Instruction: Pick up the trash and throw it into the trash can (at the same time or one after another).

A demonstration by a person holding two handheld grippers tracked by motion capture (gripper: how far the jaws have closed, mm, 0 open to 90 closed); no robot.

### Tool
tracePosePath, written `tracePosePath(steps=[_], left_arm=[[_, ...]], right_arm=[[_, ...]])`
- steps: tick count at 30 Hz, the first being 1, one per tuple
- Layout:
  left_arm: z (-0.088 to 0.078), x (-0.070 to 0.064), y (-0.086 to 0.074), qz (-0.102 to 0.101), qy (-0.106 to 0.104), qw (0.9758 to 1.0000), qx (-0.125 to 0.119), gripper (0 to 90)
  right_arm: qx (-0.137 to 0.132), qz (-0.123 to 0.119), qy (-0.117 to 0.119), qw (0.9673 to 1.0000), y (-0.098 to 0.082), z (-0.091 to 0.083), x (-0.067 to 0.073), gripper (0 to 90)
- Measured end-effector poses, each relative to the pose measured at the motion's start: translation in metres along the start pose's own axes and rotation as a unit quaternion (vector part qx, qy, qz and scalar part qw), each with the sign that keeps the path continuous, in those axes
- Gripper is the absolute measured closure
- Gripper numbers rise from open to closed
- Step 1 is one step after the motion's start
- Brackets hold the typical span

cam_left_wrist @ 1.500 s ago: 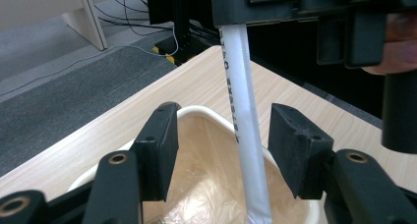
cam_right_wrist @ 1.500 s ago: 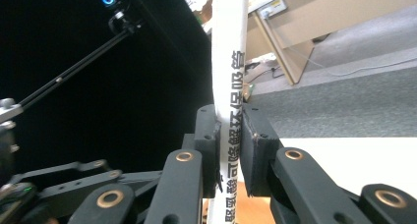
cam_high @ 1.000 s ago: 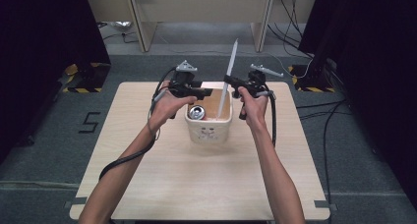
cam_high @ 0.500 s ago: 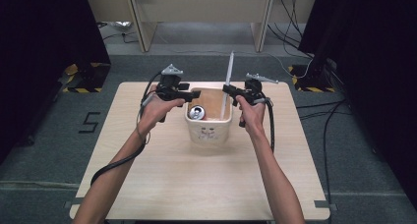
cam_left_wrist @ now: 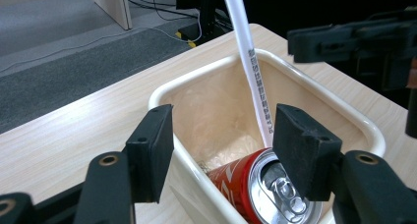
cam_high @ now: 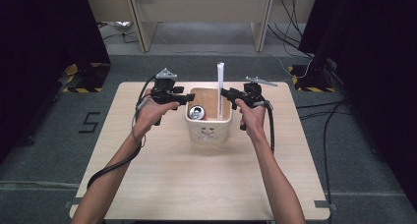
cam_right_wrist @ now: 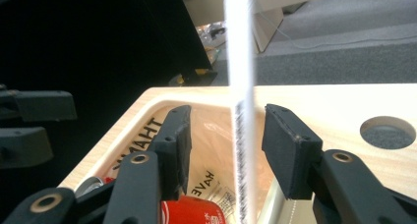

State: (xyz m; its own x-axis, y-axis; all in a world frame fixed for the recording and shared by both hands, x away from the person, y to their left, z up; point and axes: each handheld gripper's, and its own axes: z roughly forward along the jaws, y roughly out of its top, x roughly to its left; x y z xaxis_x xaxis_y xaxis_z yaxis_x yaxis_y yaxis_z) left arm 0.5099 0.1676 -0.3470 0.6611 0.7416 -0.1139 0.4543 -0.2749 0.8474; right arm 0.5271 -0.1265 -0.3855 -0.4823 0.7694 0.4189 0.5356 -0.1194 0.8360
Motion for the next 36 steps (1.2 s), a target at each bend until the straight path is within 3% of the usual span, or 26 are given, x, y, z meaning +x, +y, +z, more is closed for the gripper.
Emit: tracePosePath(steps=[5, 15, 20, 27, 36], left_arm=[[-0.001, 0.001, -0.002, 0.001, -0.001, 1.0, 0.004, 40.3], [-0.01, 0.009, -0.008, -0.005, 0.005, 1.0, 0.002, 39.4], [-0.018, 0.014, -0.014, -0.011, 0.009, 0.9999, -0.002, 39.2], [-0.028, 0.02, -0.02, -0.018, 0.011, 0.9997, -0.007, 39.2], [-0.035, 0.023, -0.031, -0.031, 0.009, 0.9994, -0.012, 36.0]], right_arm=[[-0.006, -0.008, -0.011, 0.9999, 0.005, -0.012, -0.002, 45.3], [0.011, -0.054, -0.04, 0.9977, 0.011, -0.04, -0.008, 31.5], [0.03, -0.086, -0.079, 0.9927, 0.007, -0.056, -0.013, 23.7], [0.048, -0.118, -0.126, 0.9839, -0.005, -0.073, -0.024, 21.8], [0.06, -0.129, -0.144, 0.9793, -0.024, -0.093, -0.033, 21.2]])
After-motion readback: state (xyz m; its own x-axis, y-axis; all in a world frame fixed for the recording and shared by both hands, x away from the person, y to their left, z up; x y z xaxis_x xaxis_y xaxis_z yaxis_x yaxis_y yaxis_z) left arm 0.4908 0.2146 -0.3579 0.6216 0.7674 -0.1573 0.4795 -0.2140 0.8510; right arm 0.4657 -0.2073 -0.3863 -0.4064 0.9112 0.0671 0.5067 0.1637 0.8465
